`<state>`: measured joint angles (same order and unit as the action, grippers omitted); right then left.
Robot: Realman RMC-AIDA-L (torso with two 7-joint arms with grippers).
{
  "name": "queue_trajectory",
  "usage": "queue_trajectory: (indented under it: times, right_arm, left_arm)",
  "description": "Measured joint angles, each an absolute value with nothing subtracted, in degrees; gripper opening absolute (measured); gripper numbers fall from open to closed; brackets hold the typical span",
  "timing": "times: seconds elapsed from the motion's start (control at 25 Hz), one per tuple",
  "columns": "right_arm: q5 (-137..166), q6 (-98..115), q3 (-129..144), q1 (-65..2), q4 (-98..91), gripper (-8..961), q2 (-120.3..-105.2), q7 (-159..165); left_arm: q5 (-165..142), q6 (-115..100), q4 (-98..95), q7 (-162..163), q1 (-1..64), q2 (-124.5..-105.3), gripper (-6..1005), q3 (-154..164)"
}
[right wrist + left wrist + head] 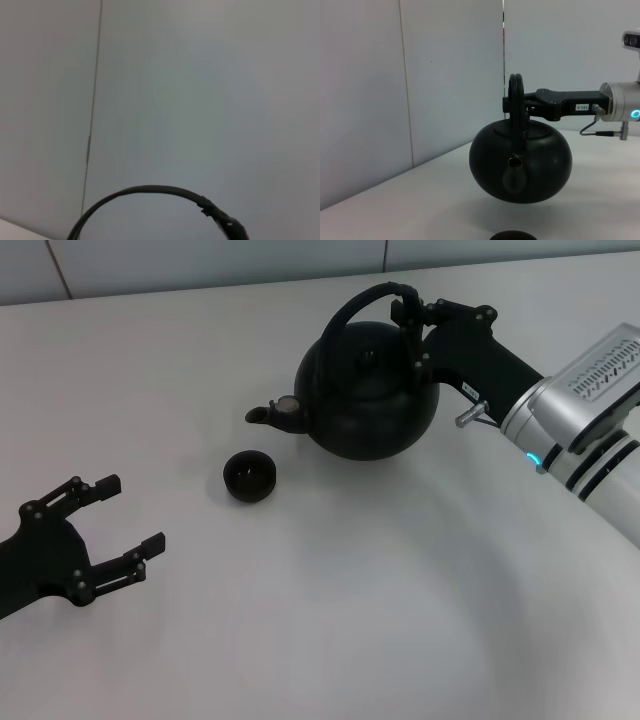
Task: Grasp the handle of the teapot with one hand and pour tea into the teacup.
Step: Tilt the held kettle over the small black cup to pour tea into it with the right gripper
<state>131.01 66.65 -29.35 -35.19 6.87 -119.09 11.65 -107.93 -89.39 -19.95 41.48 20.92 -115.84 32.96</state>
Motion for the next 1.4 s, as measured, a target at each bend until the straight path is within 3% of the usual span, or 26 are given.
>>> queue_trajectory:
  times: [1.4]
  right_arm:
    - [133.2,66.5,-29.4,-38.3,4.0,105,-118.82,4.0]
  left_arm:
    - [-107.9,-89.1,-20.0,41.5,21.0,-116.19,860,33.0]
